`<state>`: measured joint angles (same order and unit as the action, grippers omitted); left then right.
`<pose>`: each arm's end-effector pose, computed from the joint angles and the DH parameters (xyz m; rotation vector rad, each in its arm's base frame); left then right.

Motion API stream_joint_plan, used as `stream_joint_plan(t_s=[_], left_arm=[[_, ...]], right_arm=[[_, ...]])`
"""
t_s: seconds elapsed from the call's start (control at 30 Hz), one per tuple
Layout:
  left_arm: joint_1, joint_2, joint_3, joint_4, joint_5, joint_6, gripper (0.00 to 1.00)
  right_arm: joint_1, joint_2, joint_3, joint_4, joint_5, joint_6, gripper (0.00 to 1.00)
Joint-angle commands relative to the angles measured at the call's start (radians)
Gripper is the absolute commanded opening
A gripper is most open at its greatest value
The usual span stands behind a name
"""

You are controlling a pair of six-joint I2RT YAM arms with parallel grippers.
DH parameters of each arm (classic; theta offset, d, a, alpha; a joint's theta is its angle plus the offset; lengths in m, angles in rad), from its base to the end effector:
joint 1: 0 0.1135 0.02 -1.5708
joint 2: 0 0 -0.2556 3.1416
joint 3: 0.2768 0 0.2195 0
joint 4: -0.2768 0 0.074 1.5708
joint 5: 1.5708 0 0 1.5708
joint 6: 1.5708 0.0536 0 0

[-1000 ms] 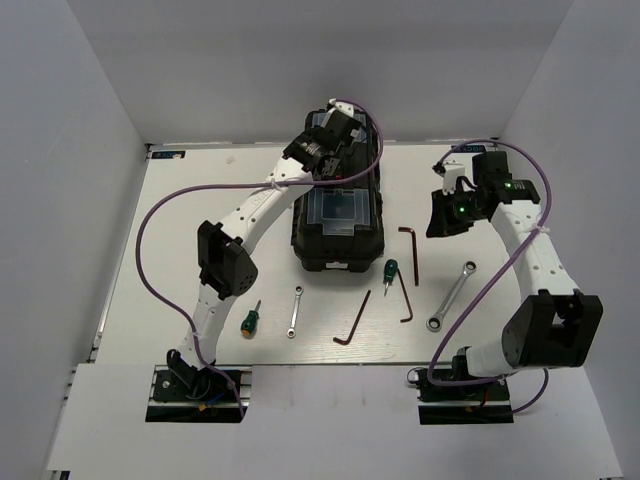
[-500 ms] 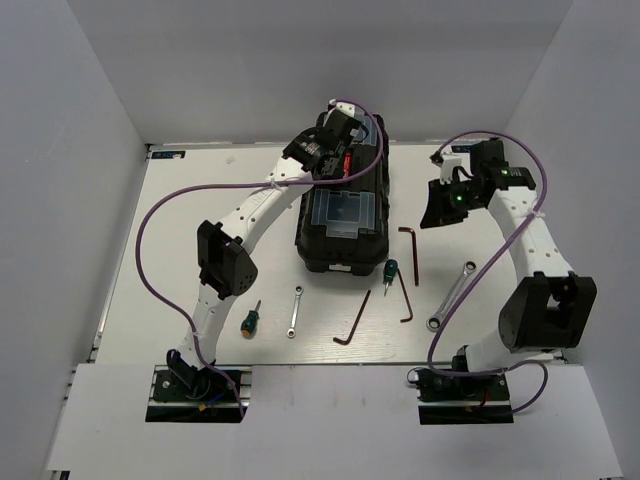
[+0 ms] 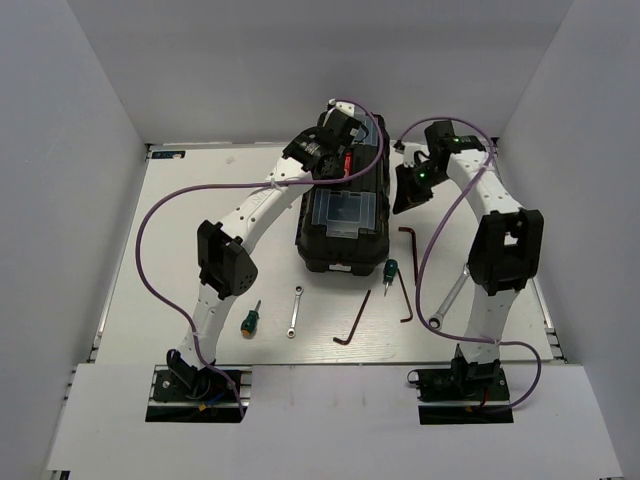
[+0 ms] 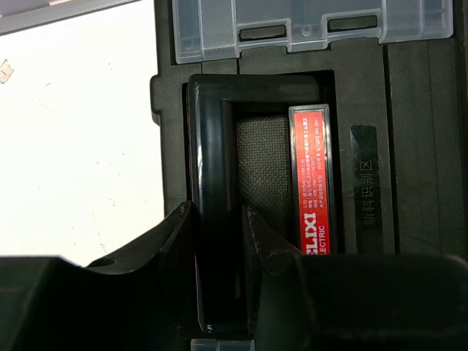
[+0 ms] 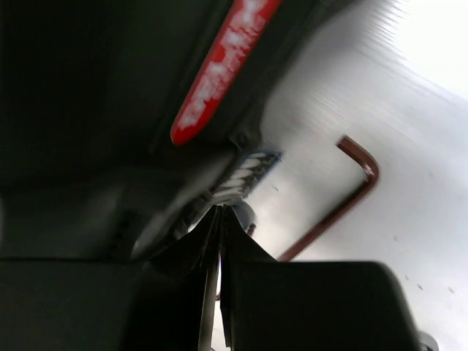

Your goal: Sort the tools into containers

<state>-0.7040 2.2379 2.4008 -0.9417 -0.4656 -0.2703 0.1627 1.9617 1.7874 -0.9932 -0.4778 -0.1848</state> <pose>0.3689 -0.2817 0.3221 0.2649 2.2339 0.0309 0.3744 0.0864 0.2604 -0.5914 2.6020 0.6430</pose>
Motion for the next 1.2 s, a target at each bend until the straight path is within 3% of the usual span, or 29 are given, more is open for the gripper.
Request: stream_joint_plan(t_s=[0.0,0.37,1.17], left_arm=[[-0.035,-0.066,0.041,0.083,0.108,-0.04,0.0],[-0.035,-0.075,0.041,0.092,0.162,-0.078,0.0],[-0.066,-0.13,0.041,0.185,0.226,-0.109,0.0]], right_arm=[[0.037,0.012,0.064,-0.035,-0.015,0.001,0.07],[0.109,0.062,0.099,-0.055,-0.119,-0.036,0.04],[0.147,0.097,0.158,-0.055,-0.14,-0.007,0.0]])
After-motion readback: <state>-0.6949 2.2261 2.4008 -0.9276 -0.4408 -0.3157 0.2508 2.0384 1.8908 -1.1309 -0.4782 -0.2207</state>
